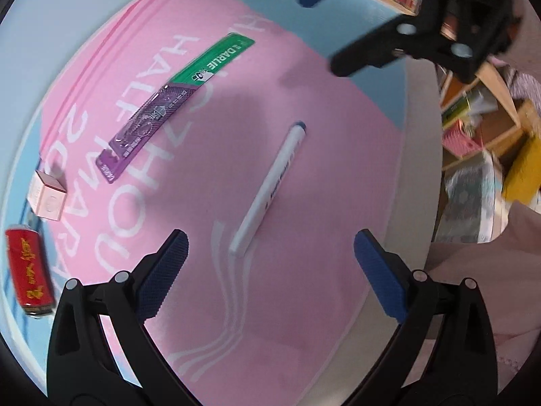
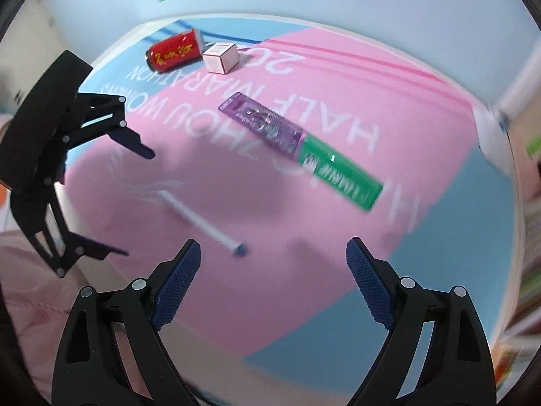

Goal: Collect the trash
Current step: 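Grasp the Darlie toothbrush pack with the right tool while the left tool grasps the white marker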

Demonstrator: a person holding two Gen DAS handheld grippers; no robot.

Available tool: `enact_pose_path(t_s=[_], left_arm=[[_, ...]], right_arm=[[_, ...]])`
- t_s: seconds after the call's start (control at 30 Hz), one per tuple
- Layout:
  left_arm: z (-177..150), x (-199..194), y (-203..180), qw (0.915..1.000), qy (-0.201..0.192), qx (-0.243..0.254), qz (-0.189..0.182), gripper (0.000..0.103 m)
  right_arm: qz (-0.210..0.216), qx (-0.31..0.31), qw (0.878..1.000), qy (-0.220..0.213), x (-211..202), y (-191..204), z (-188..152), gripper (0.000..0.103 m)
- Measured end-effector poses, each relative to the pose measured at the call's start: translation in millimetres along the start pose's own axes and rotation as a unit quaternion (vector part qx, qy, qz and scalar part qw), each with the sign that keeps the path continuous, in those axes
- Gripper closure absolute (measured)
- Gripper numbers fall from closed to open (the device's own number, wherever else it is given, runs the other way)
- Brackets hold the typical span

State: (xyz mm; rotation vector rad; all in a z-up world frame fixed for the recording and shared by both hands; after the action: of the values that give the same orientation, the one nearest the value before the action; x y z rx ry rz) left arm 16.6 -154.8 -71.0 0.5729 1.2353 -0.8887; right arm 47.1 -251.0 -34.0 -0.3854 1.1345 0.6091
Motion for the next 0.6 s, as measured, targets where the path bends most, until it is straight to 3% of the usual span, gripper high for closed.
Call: enact_pose_path(t_s=[0.17, 0.4, 0.6], left_arm=[[12.1, 20.5, -1.2, 0.9994, 0.015, -0.03, 0.007, 0.019], [18.2, 37.5, 3.8, 0.9967, 0.022, -0.077, 0.009, 0.021], [20.8, 44.6, 12.7, 0.995, 0.029, -0.096, 0.003, 0.025]], right_arm=[[0.015, -0.083, 0.996, 0.014, 31.2, -20.9, 26.6, 0.016], [0.039, -0.158, 0.986, 0.03, 66.4, -34.4, 51.7, 0.017], [0.052, -0.182, 0.981, 0.047, 88.8, -40.3, 60.5, 0.017]])
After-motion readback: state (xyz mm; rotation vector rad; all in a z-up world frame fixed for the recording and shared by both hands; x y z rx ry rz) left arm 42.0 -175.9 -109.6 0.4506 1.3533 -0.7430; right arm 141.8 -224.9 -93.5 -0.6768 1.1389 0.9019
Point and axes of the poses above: each gripper's, at about its wrist camera, not at the fingertips, and x roughly the way its jaws point, y to its left, z to its top, the point moved 1 cm from there along x, roughly the way its jaws point, and after that the axes turned 1 degree about -z, right-handed, at the moved point
